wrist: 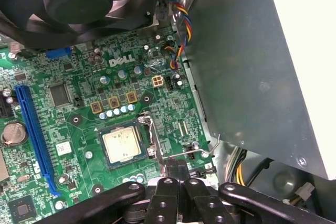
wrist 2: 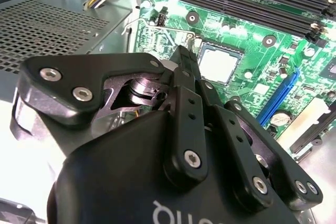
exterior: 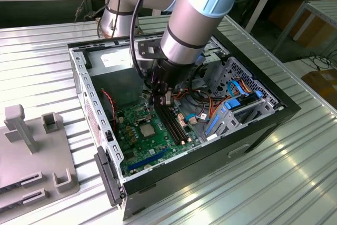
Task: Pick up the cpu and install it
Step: 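Close the cpu cover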
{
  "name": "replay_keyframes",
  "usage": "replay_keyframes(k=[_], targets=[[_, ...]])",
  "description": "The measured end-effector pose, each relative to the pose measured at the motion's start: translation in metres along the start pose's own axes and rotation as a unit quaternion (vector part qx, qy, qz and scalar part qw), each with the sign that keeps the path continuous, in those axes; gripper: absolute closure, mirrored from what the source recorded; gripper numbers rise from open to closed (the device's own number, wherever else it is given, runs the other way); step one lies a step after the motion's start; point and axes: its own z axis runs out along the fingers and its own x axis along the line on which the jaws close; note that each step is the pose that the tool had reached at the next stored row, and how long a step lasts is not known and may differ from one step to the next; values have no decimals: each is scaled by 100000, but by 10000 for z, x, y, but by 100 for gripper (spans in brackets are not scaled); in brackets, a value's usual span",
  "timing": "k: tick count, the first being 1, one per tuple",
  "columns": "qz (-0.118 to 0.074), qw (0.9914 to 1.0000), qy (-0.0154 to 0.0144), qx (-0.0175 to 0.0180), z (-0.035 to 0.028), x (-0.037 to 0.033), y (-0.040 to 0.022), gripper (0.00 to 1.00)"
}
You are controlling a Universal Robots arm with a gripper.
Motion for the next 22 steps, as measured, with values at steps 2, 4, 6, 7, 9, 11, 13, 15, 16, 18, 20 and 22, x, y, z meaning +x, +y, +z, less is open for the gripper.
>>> replay_keyframes(k=[2,4,6,7,9,11,13,15,16,18,20,22], targets=[[-3,100000,0,-2,-2,13,-3,89],[-3,100000,-5,-2,-3,26,-6,89],[-3,100000,1,-4,-5,38,-9,89],[-2,100000,0,-3,-6,47,-11,89],[-2,100000,1,-2,-9,67,-16,89],[1,100000,-2,-3,-9,69,-17,89],[-4,100000,0,-5,-10,71,-17,89],[-2,100000,0,-5,-10,72,-18,89],[-3,100000,1,-2,-10,72,-18,89],[0,100000,0,-4,-10,72,-18,89],[-4,100000,-2,-3,-10,74,-18,89],[-3,100000,0,-3,-10,74,-18,89]])
